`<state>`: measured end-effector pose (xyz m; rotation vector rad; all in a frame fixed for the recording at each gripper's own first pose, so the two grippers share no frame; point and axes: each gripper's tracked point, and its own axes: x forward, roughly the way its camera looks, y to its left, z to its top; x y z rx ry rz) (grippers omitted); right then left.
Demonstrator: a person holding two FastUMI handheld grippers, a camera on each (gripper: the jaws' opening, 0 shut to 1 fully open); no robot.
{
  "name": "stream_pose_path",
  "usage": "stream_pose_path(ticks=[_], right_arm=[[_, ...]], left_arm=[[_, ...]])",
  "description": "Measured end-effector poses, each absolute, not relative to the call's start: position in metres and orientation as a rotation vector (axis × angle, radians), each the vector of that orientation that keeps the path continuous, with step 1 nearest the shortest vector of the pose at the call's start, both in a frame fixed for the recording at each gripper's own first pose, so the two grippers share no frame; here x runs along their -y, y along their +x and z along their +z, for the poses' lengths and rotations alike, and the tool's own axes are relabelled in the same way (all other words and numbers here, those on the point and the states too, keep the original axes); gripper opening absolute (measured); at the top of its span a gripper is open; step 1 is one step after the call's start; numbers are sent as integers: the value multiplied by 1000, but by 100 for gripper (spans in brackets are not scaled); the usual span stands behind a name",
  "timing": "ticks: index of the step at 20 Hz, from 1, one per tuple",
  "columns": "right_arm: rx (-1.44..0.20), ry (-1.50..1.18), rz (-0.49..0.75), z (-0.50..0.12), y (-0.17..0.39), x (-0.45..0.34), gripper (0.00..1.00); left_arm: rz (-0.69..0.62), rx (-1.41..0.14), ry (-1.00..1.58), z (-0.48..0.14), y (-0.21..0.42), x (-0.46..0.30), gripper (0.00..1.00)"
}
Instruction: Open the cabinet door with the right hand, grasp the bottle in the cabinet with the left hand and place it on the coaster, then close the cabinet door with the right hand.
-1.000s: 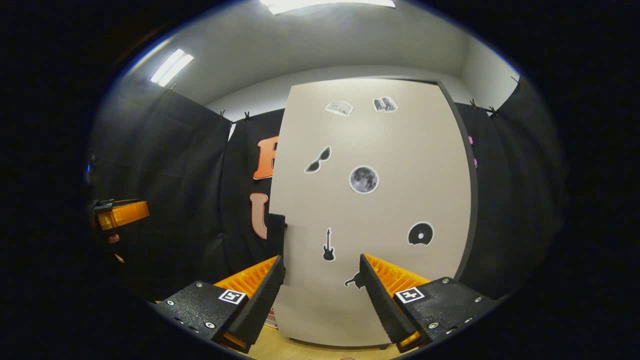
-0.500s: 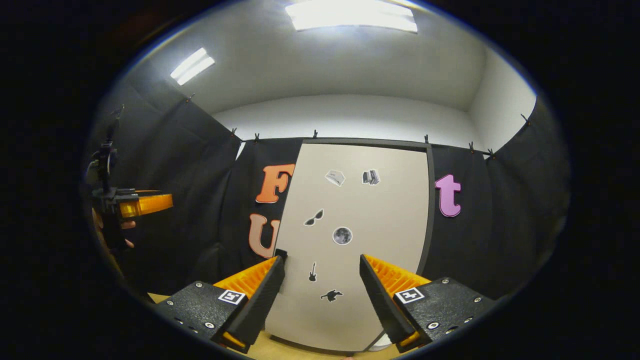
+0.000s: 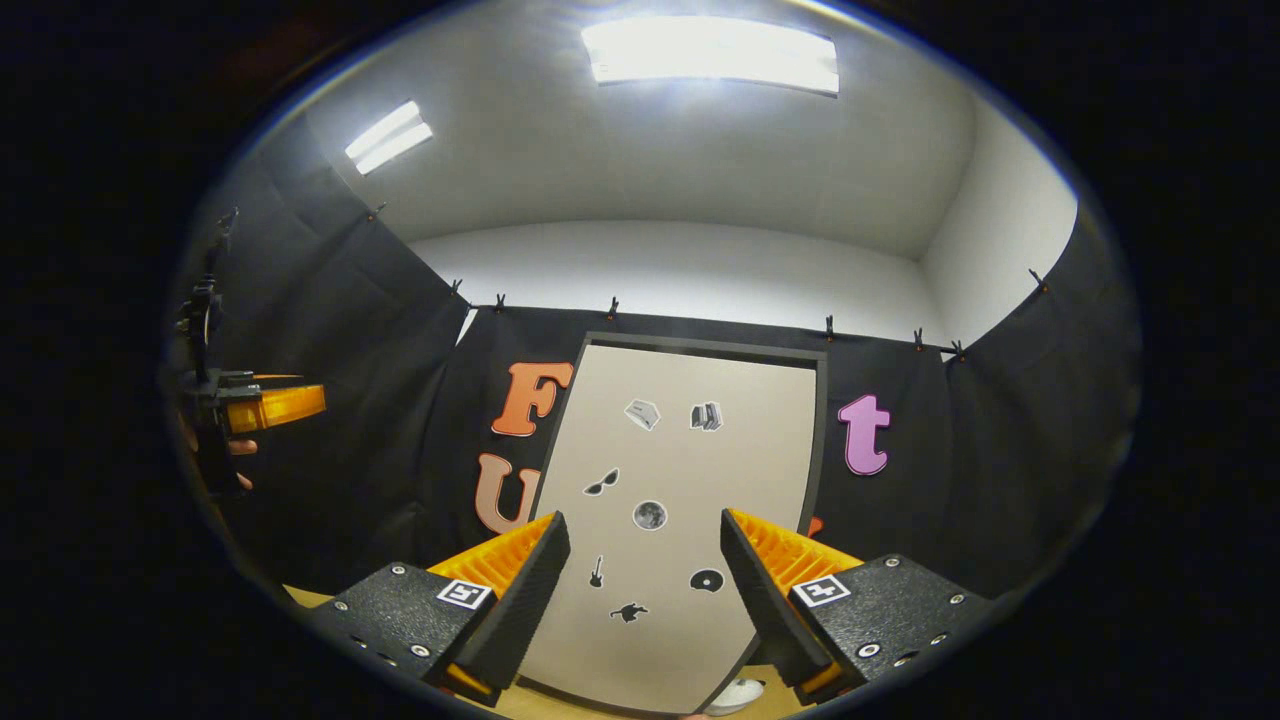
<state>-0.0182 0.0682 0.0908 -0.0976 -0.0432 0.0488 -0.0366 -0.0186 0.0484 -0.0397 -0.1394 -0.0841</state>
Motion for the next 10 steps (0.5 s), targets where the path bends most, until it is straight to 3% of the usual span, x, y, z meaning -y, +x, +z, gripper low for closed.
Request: stream_pose_path(ticks=[10], right_arm=[[39,-117,24,85,-21,-60,94]], left_arm=[[-14,127,22,47,-30,5,94]])
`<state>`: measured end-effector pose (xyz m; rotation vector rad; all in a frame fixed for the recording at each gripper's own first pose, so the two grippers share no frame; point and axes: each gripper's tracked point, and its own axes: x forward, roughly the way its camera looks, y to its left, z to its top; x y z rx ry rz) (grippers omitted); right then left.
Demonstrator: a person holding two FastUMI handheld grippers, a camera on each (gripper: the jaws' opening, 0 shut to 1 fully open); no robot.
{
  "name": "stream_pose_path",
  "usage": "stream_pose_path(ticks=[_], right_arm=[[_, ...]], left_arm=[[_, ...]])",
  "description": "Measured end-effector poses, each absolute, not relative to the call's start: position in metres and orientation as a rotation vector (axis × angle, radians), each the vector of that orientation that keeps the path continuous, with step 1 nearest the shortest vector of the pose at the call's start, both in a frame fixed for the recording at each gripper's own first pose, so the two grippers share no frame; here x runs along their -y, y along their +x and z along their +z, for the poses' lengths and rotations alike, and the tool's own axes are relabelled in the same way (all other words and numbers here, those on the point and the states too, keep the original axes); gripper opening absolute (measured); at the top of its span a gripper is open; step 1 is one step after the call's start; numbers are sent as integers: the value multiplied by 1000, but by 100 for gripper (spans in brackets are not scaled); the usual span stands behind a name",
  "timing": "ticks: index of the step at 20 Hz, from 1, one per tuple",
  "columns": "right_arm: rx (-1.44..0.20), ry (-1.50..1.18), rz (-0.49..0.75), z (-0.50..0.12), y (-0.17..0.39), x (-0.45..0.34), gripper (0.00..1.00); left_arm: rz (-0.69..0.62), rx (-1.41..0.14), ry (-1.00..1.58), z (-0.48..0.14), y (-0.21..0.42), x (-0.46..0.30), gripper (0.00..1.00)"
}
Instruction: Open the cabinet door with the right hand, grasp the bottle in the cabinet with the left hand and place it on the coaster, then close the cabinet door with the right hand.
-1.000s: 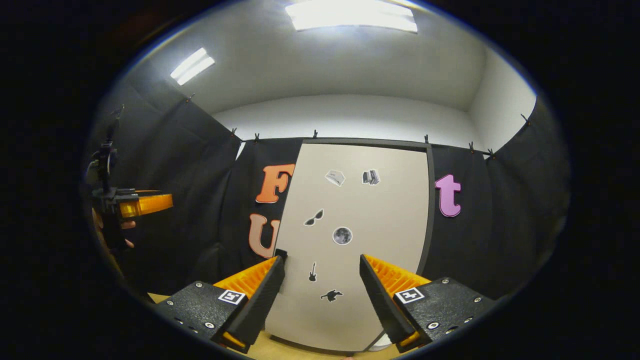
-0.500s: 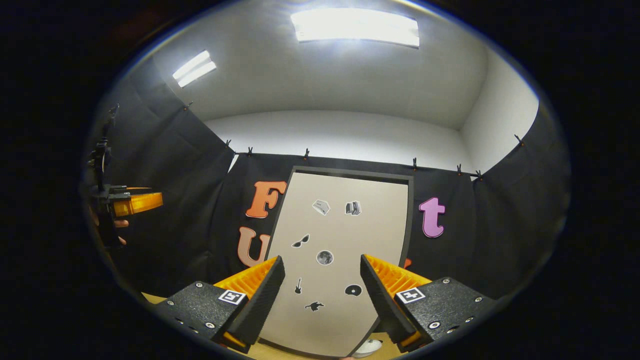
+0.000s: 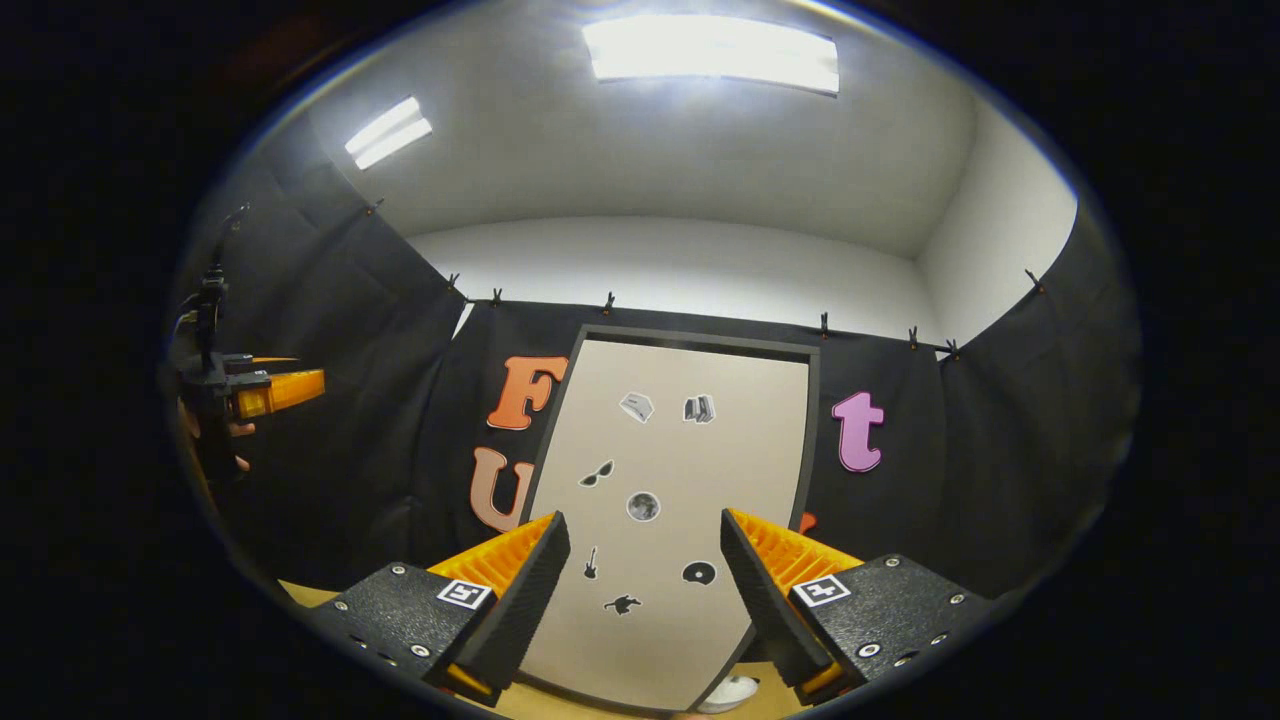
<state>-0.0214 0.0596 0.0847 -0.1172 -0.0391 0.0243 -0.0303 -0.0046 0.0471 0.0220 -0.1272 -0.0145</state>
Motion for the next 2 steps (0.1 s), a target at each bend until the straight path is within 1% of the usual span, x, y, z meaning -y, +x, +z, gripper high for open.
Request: stream_pose_path(ticks=[2], right_arm=[[35,-117,22,83,-25,-59,94]], left_arm=[[-26,141,15,51,-30,9,94]])
